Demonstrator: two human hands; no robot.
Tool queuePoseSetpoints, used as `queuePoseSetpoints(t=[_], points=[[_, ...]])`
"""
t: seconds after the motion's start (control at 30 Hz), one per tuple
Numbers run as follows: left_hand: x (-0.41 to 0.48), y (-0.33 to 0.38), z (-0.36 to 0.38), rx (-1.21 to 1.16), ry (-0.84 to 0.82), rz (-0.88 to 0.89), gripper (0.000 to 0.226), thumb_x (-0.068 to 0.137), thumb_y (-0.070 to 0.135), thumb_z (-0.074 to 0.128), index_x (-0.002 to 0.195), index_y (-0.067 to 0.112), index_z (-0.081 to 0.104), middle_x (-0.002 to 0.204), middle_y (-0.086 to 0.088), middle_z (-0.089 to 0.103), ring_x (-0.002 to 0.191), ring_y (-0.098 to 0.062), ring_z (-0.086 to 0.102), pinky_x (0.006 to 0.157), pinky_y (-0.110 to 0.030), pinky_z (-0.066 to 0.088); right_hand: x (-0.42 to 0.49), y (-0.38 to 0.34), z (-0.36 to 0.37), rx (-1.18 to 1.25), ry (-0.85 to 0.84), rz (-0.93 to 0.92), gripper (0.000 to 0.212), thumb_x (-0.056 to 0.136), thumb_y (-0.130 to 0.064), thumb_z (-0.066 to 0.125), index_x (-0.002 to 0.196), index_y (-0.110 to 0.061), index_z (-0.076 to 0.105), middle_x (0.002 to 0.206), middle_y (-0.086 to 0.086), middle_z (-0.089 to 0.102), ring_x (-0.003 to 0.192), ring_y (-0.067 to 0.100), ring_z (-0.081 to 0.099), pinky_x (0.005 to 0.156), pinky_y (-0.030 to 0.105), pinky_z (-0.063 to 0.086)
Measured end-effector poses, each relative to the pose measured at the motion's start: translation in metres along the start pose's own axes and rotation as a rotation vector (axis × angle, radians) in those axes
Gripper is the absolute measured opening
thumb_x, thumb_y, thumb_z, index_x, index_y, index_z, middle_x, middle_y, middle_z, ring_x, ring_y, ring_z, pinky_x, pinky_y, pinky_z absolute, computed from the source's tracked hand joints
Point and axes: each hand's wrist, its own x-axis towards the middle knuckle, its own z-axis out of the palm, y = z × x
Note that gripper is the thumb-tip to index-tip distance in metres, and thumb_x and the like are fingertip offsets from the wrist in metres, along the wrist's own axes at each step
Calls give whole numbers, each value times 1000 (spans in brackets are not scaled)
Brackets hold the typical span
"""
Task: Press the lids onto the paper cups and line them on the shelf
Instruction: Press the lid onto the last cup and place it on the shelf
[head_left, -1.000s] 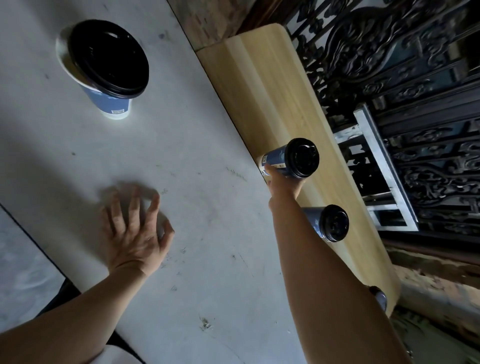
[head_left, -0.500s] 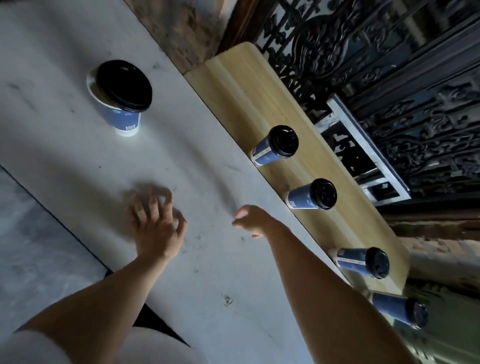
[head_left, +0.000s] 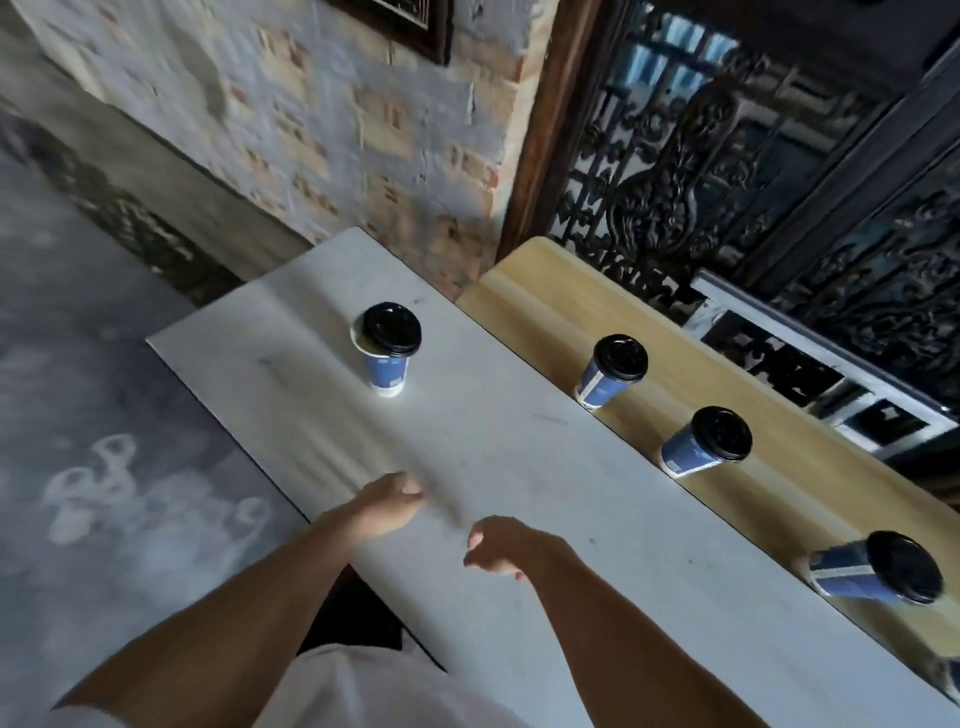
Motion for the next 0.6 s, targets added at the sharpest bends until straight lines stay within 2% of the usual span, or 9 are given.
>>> queuePoseSetpoints(t=[0.07, 0.13, 0.23, 0.33, 0.43, 0.5, 0.53, 0.6], points=[[7, -9, -18, -105, -16, -45, 15, 91, 31, 58, 100, 21, 64, 90, -6, 64, 77, -26, 65, 61, -27, 48, 4, -16, -20, 34, 51, 9, 38, 98, -30, 58, 130, -11, 63, 132, 9, 61, 126, 28, 57, 83, 32, 51], [19, -18, -40, -131, -54, -60, 9, 90, 30, 57, 96, 25, 62, 89, -4, 63, 67, -21, 63, 60, -25, 47, 13, -32, -40, 69, 96, 29, 37, 98, -30, 57, 129, -12, 63, 129, 7, 61, 126, 28, 57, 93, 35, 52], [46, -27, -86, -161, -85, -42, 7, 90, 28, 59, 96, 25, 62, 96, -5, 64, 70, -20, 65, 63, -26, 48, 30, -57, -72, 192, 168, 88, 37, 97, -33, 56, 128, -13, 62, 128, 8, 61, 119, 29, 60, 94, 42, 57], [76, -35, -141, -204, -78, -19, 12, 90, 28, 64, 102, 26, 64, 101, -3, 66, 75, -19, 66, 67, -27, 50, 53, -84, -102, 237, 311, 122, 44, 100, -43, 51, 134, -15, 57, 137, 9, 59, 124, 30, 56, 100, 39, 50], [104, -43, -191, -130, -73, 81, 32, 85, 24, 72, 115, 21, 63, 101, -3, 69, 72, -19, 63, 61, -23, 47, 73, -108, -126, 372, 488, 148, 49, 100, -48, 47, 141, -21, 49, 136, 11, 60, 122, 30, 57, 98, 36, 47], [117, -46, -215, -109, -29, 119, 48, 79, 26, 80, 121, 19, 59, 111, -3, 68, 81, -22, 66, 58, -23, 47, 81, -121, -140, 436, 609, 166, 49, 102, -47, 43, 143, -21, 47, 135, 11, 62, 120, 31, 58, 94, 34, 47], [123, -44, -224, -114, -10, 137, 59, 75, 27, 84, 125, 21, 55, 116, -1, 64, 91, -23, 66, 61, -25, 48, 83, -128, -147, 483, 677, 173, 48, 102, -47, 41, 142, -20, 48, 136, 11, 61, 121, 31, 57, 92, 33, 45], [129, -37, -234, -112, -12, 217, 84, 61, 32, 91, 134, 26, 49, 127, 4, 57, 111, -21, 60, 76, -29, 51, 83, -139, -159, 633, 777, 158, 48, 102, -48, 42, 141, -21, 50, 139, 11, 59, 121, 29, 56, 87, 29, 41]])
